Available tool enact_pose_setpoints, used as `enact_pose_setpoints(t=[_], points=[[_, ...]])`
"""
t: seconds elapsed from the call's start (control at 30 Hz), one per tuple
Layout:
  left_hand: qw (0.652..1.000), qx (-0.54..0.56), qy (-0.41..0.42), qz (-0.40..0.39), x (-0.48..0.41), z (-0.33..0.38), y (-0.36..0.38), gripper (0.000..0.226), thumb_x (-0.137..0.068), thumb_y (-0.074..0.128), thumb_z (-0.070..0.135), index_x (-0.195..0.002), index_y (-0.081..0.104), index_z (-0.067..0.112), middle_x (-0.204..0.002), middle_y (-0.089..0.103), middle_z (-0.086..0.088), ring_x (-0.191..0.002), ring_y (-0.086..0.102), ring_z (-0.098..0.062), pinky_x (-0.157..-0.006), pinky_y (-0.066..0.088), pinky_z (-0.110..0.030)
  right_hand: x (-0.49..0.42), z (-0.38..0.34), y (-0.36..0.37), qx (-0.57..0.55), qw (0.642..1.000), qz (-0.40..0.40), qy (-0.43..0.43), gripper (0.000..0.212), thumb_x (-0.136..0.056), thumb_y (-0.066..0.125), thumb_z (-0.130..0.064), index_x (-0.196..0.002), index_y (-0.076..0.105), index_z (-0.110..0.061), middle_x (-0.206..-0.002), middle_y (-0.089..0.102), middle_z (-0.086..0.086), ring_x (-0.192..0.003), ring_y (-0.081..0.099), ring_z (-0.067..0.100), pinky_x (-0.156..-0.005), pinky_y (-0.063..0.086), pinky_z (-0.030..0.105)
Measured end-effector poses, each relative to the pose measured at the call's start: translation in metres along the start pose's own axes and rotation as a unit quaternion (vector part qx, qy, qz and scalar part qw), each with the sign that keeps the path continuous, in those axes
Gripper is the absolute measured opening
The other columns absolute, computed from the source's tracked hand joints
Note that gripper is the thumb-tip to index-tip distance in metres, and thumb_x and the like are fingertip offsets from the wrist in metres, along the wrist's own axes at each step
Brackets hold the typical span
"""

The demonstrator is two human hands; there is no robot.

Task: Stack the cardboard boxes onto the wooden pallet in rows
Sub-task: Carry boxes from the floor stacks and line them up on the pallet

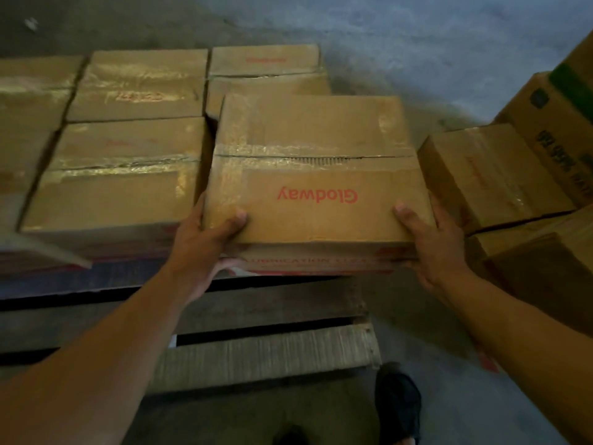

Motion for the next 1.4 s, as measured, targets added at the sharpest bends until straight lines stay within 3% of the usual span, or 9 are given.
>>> enact_pose_setpoints(t=[0.17,0.3,0.5,0.83,0.97,1.1,1.2,1.3,1.4], points=[[0.999,0.018,-0.031,0.041,-0.005,-0.022,-0.027,0.07,-0.075,0.079,0.024,-0.136,0.051,0.043,-0.115,0.066,0.007,-0.101,0.07,-0.026,-0.072,0.061,-0.052,-0.008,0.03,0.025,0.005,0.999,-0.015,0.046,0.038,-0.086,0.076,-0.04,-0.119,0.063,-0.053,-0.113,0.071,-0.011,-0.107,0.068,0.024,-0.071,0.058,0.065],[0.998,0.025,-0.039,0.045,-0.028,-0.022,-0.034,0.045,-0.089,0.07,0.017,-0.122,0.055,0.044,-0.122,0.062,0.003,-0.11,0.065,-0.031,-0.078,0.058,-0.06,-0.028,0.039,0.044,0.009,0.998,-0.029,0.059,0.031,-0.084,0.076,-0.042,-0.099,0.063,-0.065,-0.101,0.073,-0.02,-0.101,0.07,0.02,-0.065,0.06,0.057],[0.994,0.027,-0.046,0.097,-0.079,-0.025,-0.038,0.068,-0.092,0.069,0.015,-0.15,0.04,0.035,-0.141,0.056,0.0,-0.12,0.06,-0.032,-0.089,0.049,-0.071,-0.077,0.041,0.073,0.027,0.997,-0.029,0.062,0.037,-0.088,0.073,-0.04,-0.12,0.061,-0.054,-0.112,0.069,-0.014,-0.103,0.068,0.018,-0.069,0.06,0.059],[0.981,-0.024,-0.02,0.19,-0.118,-0.042,-0.05,0.051,-0.093,0.069,0.02,-0.136,0.052,0.041,-0.102,0.066,0.026,-0.098,0.066,-0.01,-0.07,0.061,-0.043,-0.114,0.073,0.104,0.032,0.995,-0.009,0.098,0.053,-0.091,0.071,-0.036,-0.141,0.053,-0.039,-0.116,0.068,-0.012,-0.098,0.068,0.014,-0.062,0.062,0.048],[0.965,-0.099,0.007,0.241,-0.122,-0.052,-0.05,0.045,-0.092,0.071,0.019,-0.134,0.059,0.029,-0.125,0.066,0.007,-0.115,0.062,-0.02,-0.095,0.055,-0.049,-0.119,0.082,0.106,0.046,0.994,-0.012,0.095,0.052,-0.092,0.07,-0.033,-0.141,0.053,-0.035,-0.12,0.068,-0.008,-0.103,0.069,0.017,-0.072,0.061,0.055],[0.907,-0.171,0.041,0.383,-0.116,-0.055,-0.041,0.061,-0.082,0.08,0.028,-0.138,0.057,0.018,-0.132,0.062,0.002,-0.121,0.057,-0.018,-0.105,0.047,-0.031,-0.121,0.085,0.112,0.052,0.995,0.007,0.08,0.05,-0.093,0.07,-0.03,-0.141,0.054,-0.032,-0.118,0.069,-0.008,-0.1,0.07,0.014,-0.077,0.061,0.055],[0.858,-0.076,0.03,0.507,-0.103,-0.063,-0.025,0.068,-0.072,0.089,0.026,-0.129,0.054,0.018,-0.126,0.055,0.003,-0.111,0.056,-0.014,-0.096,0.049,-0.024,-0.123,0.084,0.113,0.08,0.995,0.006,0.063,0.052,-0.092,0.07,-0.034,-0.142,0.053,-0.032,-0.123,0.066,-0.007,-0.108,0.066,0.015,-0.09,0.057,0.053],[0.822,0.02,-0.077,0.564,-0.101,-0.074,-0.023,0.082,-0.062,0.094,0.034,-0.128,0.047,0.019,-0.131,0.051,-0.003,-0.101,0.054,-0.016,-0.09,0.048,-0.027,-0.123,0.084,0.113,0.111,0.992,0.007,0.067,0.051,-0.091,0.069,-0.041,-0.139,0.051,-0.036,-0.116,0.064,-0.014,-0.102,0.064,0.009,-0.091,0.057,0.053],[0.849,0.074,-0.126,0.507,-0.107,-0.084,-0.026,0.07,-0.065,0.091,0.044,-0.117,0.052,0.018,-0.101,0.059,0.004,-0.094,0.059,-0.02,-0.085,0.051,-0.031,-0.122,0.083,0.115,0.098,0.992,0.012,0.073,0.04,-0.092,0.07,-0.039,-0.129,0.055,-0.038,-0.111,0.065,-0.016,-0.099,0.065,0.009,-0.089,0.058,0.053]])
Point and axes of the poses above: each hand's wrist, its own x-axis away from the middle knuckle, its own y-axis out of the palm, z = x × y, the point moved 5 cm from there along -x, towards the middle knuckle
